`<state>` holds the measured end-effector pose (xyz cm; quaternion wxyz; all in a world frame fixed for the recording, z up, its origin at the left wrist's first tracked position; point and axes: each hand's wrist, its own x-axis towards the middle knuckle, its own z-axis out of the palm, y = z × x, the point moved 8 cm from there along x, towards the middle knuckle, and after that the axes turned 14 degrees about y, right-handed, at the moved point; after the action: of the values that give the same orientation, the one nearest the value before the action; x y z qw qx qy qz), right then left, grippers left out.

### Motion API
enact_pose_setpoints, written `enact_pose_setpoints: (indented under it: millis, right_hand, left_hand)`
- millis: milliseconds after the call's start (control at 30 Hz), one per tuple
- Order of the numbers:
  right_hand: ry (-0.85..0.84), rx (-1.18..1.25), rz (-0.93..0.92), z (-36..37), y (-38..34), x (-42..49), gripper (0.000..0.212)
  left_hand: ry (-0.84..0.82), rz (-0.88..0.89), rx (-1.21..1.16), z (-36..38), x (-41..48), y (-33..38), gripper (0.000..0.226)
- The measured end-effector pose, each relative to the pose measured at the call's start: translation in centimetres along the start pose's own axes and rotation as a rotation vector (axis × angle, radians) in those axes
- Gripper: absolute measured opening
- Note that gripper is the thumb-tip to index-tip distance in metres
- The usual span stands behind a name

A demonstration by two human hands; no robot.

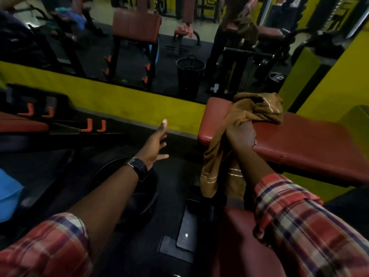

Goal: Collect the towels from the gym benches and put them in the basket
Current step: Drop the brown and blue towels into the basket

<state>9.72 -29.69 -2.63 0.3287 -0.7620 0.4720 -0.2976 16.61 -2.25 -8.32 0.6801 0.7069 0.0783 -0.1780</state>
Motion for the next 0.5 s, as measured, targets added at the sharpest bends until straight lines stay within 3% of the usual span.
enact_pose_setpoints:
  millis: [167,233,367,500]
  right_hand:
    - [-0.002,0.42,0.159,1.4,-3.4,-3.7,0.035]
    - [-0.05,0.566,0.112,2.7,-6.0,-6.8,0.021]
    - [-0.193,0.723,-0.08,5.5,-12.4,-13.8,0.033]
    - [-0.289,0.792,-0.168,8.5,-18.0,-21.7,0.025]
  left_hand:
    - [0.018,-0.045,-0.098,-3.0,0.0,1.4,0.076]
    - [0.041,-0.035,-0.13,-5.6,-0.3,2.1,0.077]
    - [0.121,-0.011,-0.19,-12.2,-1.2,3.4,0.076]
    - [0.196,0.019,-0.247,-20.3,-3.0,4.2,0.073]
